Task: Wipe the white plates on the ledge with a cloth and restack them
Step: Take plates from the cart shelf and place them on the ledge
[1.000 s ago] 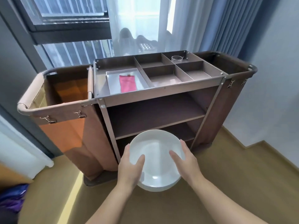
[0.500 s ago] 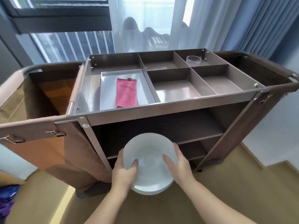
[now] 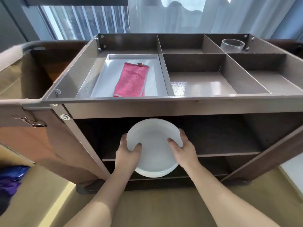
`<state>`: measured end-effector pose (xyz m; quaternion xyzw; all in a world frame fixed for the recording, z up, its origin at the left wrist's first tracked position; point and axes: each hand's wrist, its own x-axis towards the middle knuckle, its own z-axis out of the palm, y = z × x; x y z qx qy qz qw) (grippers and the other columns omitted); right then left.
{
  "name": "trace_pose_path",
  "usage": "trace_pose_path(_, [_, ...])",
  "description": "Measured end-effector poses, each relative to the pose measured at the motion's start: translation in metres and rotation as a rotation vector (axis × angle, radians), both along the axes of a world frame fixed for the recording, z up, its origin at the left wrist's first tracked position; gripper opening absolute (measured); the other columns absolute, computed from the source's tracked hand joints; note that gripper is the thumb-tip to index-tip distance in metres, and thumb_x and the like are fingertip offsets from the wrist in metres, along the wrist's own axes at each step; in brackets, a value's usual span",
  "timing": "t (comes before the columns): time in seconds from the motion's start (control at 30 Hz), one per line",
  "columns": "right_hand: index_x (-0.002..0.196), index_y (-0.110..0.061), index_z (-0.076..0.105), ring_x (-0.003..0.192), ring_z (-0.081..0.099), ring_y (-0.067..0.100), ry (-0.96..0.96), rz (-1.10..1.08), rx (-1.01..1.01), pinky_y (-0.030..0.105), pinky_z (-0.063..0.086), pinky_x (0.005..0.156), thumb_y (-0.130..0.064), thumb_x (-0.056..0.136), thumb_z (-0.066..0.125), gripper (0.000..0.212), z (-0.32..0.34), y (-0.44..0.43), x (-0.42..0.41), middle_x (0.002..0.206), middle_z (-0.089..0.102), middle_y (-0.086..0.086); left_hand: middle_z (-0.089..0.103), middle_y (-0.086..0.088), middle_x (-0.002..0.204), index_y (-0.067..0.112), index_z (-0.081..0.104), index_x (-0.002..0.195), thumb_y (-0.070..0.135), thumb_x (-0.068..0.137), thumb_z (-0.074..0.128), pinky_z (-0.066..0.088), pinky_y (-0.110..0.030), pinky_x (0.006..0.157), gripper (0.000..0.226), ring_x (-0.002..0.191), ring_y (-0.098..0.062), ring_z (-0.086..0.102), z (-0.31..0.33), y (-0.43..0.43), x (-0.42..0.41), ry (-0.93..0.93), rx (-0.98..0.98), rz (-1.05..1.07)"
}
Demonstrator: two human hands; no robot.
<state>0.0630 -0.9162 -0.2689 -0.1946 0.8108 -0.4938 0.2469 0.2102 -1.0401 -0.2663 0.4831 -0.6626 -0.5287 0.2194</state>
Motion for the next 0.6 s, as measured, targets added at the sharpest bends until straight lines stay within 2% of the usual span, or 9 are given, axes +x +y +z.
trace_pose_path(0.23, [0.154,-0.027,0.022,0.133,0.044,0.019,0.014,-0.010,0.000,0.031,0.039,0.109,-0.045,0.091,0.059,0.075,-0.014,-0.011,-0.018,0.150,0.042,-0.002,0.055,0.008,0.109,0.029,0.027,0.149,0.027,0.091,0.058,0.041,-0.025,0.077,0.066,0.093,-0.012,0.054,-0.012,-0.010,-0.021,0.007,0.017,0.014])
trace_pose_path(0.3, [0.154,-0.027,0.022,0.135,0.043,0.019,0.017,-0.011,0.005,0.030,0.038,0.109,-0.045,0.091,0.059,0.075,-0.018,-0.014,-0.022,0.151,0.041,-0.001,0.054,0.011,0.104,0.029,0.029,0.148,0.026,0.091,0.058,0.041,-0.025,0.075,0.064,0.090,-0.009,0.053,-0.016,-0.012,-0.025,0.010,0.017,0.017])
trace_pose_path(0.43, [0.154,-0.027,0.021,0.133,0.044,0.020,0.048,-0.011,0.019,0.031,0.041,0.106,-0.046,0.092,0.058,0.075,-0.025,-0.019,-0.027,0.151,0.041,0.000,0.054,0.010,0.107,0.030,0.027,0.149,0.027,0.091,0.058,0.042,-0.026,0.076,0.066,0.094,-0.012,0.054,-0.023,-0.016,-0.031,0.016,0.024,0.010])
trace_pose_path(0.6, [0.155,-0.024,0.021,0.139,0.036,0.022,0.092,-0.041,0.008,0.025,0.033,0.103,-0.048,0.094,0.054,0.074,-0.026,-0.027,-0.029,0.155,0.033,0.004,0.054,0.004,0.121,0.026,0.024,0.151,0.029,0.092,0.057,0.043,-0.028,0.081,0.068,0.102,-0.016,0.054,-0.027,-0.021,-0.038,0.079,0.029,0.060])
